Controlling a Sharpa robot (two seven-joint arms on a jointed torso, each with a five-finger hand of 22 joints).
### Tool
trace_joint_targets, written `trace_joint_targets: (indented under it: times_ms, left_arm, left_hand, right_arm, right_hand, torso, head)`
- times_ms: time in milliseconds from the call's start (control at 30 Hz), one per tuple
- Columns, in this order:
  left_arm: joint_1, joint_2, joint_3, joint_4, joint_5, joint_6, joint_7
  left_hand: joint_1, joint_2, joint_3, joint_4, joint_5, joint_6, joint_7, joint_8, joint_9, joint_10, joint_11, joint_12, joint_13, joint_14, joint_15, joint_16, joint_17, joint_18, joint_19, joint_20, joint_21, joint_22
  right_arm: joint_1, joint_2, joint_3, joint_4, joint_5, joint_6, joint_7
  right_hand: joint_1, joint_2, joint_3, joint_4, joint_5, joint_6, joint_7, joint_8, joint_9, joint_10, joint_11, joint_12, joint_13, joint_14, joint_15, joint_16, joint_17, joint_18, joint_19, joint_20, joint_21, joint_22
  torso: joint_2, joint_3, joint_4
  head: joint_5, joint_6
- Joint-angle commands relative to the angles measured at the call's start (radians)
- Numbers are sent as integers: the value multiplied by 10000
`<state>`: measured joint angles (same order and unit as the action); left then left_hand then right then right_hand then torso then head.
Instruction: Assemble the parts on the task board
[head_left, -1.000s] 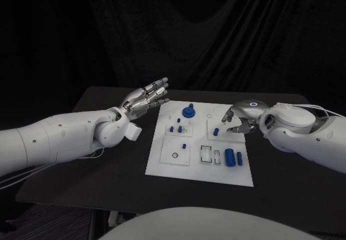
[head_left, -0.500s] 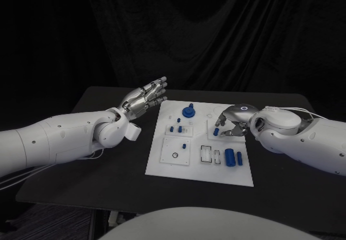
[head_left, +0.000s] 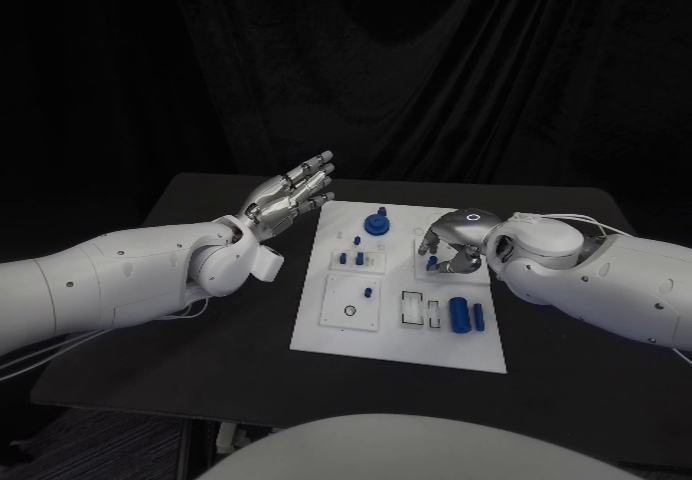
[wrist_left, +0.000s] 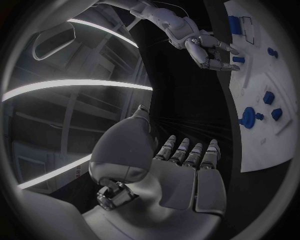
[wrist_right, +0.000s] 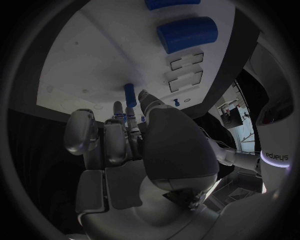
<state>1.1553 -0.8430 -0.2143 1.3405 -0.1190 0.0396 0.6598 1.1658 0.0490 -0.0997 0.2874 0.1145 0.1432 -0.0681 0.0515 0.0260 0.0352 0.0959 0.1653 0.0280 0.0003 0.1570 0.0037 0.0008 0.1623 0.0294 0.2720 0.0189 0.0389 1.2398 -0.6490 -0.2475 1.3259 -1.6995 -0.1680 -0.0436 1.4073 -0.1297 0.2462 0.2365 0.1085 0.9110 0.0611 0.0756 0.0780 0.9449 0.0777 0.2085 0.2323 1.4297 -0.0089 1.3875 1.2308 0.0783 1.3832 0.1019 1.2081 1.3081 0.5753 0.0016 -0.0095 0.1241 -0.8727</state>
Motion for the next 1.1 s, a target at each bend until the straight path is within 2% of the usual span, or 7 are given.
trace_joint_targets:
  times_ms: [33, 333, 500, 633, 800, 967, 1100]
  left_arm:
    - [-27, 19, 8, -4, -5, 58, 156]
    - [-45, 27, 8, -26, -5, 113, 138]
    - [-54, 33, 8, -43, -5, 155, 146]
    - [-60, 42, 9, -51, -5, 185, 141]
    - [-65, 56, 9, -59, -5, 206, 129]
    - [-71, 58, 9, -65, -5, 228, 115]
    - [-74, 62, 9, -69, -5, 245, 106]
  left_hand:
    - [130, 91, -129, 12, 163, -11, 78, -62, -9, -43, 15, -15, -16, 8, 74, -30, -3, 164, 8, 62, -12, 11]
    - [179, 251, -312, 25, 325, -10, 95, -57, -9, -52, 30, 0, -16, 22, 128, -22, 4, 163, 15, 96, -4, 15]
    - [-265, 501, -748, 68, -377, -15, 107, -49, -10, -75, 44, 8, -21, 25, 177, -20, 5, 154, 10, 117, 5, 8]
    - [-296, 874, -914, 49, -2, -36, 104, -51, -12, -92, 42, 6, -23, 25, 190, -19, 5, 152, 7, 121, 12, 3]
    - [-200, 971, -1025, 41, 298, -40, 105, -48, -13, -98, 40, 15, -23, 27, 196, -18, 6, 151, 7, 123, 18, 3]
    - [60, 1261, -1209, 44, 1082, -42, 111, -40, -13, -114, 37, 20, -26, 29, 214, -16, 7, 148, 8, 129, 34, 3]
    - [83, 1407, -1270, 43, 1404, -50, 107, -40, -14, -122, 33, 15, -27, 31, 225, -15, 8, 145, 7, 133, 40, 2]
  right_arm:
    - [-26, 29, 9, -17, -25, 29, 48]
    - [-36, 63, 10, -65, -25, 251, -30]
    - [-42, 70, 10, -67, -25, 411, -94]
    - [-46, 74, 10, -71, -25, 471, -130]
    - [-50, 73, 10, -75, -25, 524, -172]
    - [-55, 79, 10, -88, -25, 600, -217]
    - [-58, 87, 10, -101, -25, 627, -249]
  right_hand:
    - [194, 69, 115, -172, 409, 337, 19, 139, 79, 189, 3, -114, -83, 67, -46, 18, -12, -45, 39, -30, 27, 1655]
    - [352, 72, 372, -332, 813, 657, 62, 224, 183, 417, 7, -267, -222, 52, -42, -3, -46, -37, 23, -46, -2, 1648]
    - [344, 62, 403, -341, 822, 728, 69, 247, 206, 458, 16, -293, -245, 49, -36, -6, -49, -38, 19, -43, -6, 1647]
    - [343, 55, 432, -352, 825, 767, 68, 255, 221, 535, 15, -289, -254, 36, -33, -21, -75, -33, 7, -41, -29, 1641]
    - [347, 51, 440, -359, 829, 776, 67, 256, 225, 548, 14, -291, -257, 23, -33, -39, -107, -24, -16, -41, -73, 1629]
    - [361, 44, 482, -382, 843, 806, 63, 258, 239, 627, 10, -289, -267, 6, -34, -55, -129, -16, -40, -40, -112, 1618]
    - [456, 62, 625, -473, 853, 873, 60, 262, 274, 808, -13, -285, -292, -23, -47, -83, -171, -6, -72, -47, -159, 1606]
  torso:
    - [-14, -7, 5]
    - [-19, -21, 7]
    - [-15, -18, 4]
    - [-21, -15, 4]
    - [-15, -9, -4]
    - [-15, -11, -9]
    - [-15, -9, -6]
  head:
    - [21, 1]
    - [36, 1]
    - [28, 1]
    - [29, 1]
    - [47, 1]
    - [57, 1]
    - [56, 1]
